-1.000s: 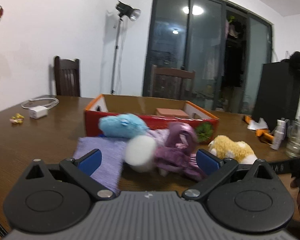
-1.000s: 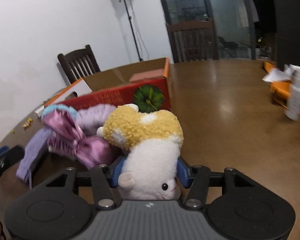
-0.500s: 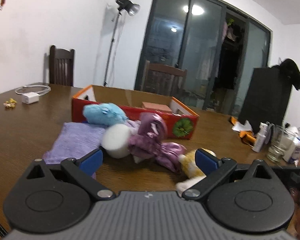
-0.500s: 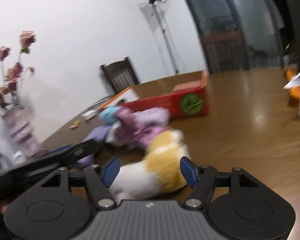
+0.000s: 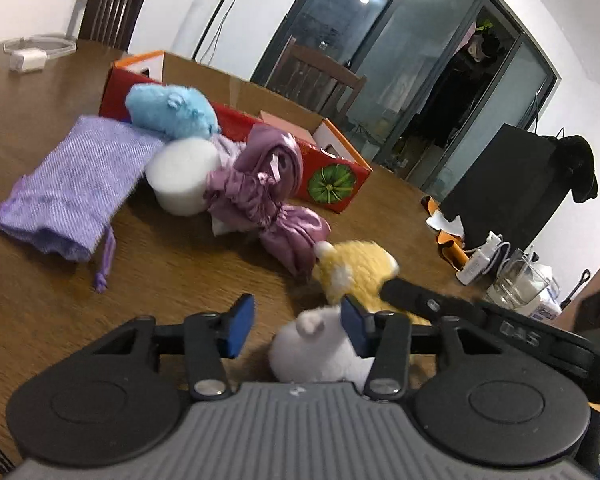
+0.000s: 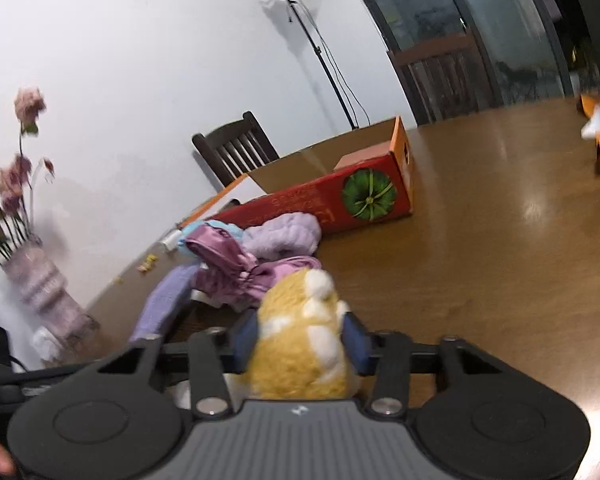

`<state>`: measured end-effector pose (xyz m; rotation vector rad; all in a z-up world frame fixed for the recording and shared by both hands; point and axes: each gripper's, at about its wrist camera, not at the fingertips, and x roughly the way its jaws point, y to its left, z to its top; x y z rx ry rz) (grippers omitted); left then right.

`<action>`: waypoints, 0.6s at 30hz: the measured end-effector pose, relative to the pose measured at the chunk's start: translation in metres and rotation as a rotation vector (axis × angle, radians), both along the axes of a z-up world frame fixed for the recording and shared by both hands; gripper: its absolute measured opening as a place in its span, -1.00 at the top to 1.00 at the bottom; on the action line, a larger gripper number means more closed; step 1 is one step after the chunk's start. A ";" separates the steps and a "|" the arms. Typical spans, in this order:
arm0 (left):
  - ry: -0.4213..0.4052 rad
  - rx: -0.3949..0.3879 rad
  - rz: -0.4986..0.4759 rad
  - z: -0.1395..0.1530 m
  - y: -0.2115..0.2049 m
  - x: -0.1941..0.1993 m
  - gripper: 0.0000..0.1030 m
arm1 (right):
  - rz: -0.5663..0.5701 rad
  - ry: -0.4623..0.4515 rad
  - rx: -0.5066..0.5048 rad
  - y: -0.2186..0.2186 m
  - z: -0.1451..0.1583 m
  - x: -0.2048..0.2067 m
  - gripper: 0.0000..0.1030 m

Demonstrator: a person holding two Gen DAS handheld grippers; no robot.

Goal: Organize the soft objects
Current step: 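Carry the plush sheep with the right gripper into the box and release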

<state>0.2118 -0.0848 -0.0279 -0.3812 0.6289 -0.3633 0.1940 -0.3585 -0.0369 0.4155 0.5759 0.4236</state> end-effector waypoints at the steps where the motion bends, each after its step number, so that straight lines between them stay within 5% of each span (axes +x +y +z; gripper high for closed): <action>1: -0.008 0.012 0.020 0.002 0.002 0.000 0.16 | -0.001 0.006 -0.002 0.001 0.002 -0.005 0.25; 6: -0.012 -0.023 0.055 0.011 0.020 -0.005 0.09 | -0.001 0.003 0.000 0.004 0.012 -0.037 0.21; 11: 0.013 -0.082 -0.008 0.018 0.026 -0.014 -0.59 | -0.029 0.011 0.035 -0.008 0.013 -0.040 0.05; 13: 0.011 -0.088 -0.024 0.015 0.025 -0.017 -0.61 | -0.022 0.018 0.038 -0.008 0.011 -0.036 -0.20; 18: 0.033 -0.086 -0.058 0.010 0.022 -0.014 -0.45 | -0.011 0.045 0.028 -0.001 0.004 -0.023 -0.18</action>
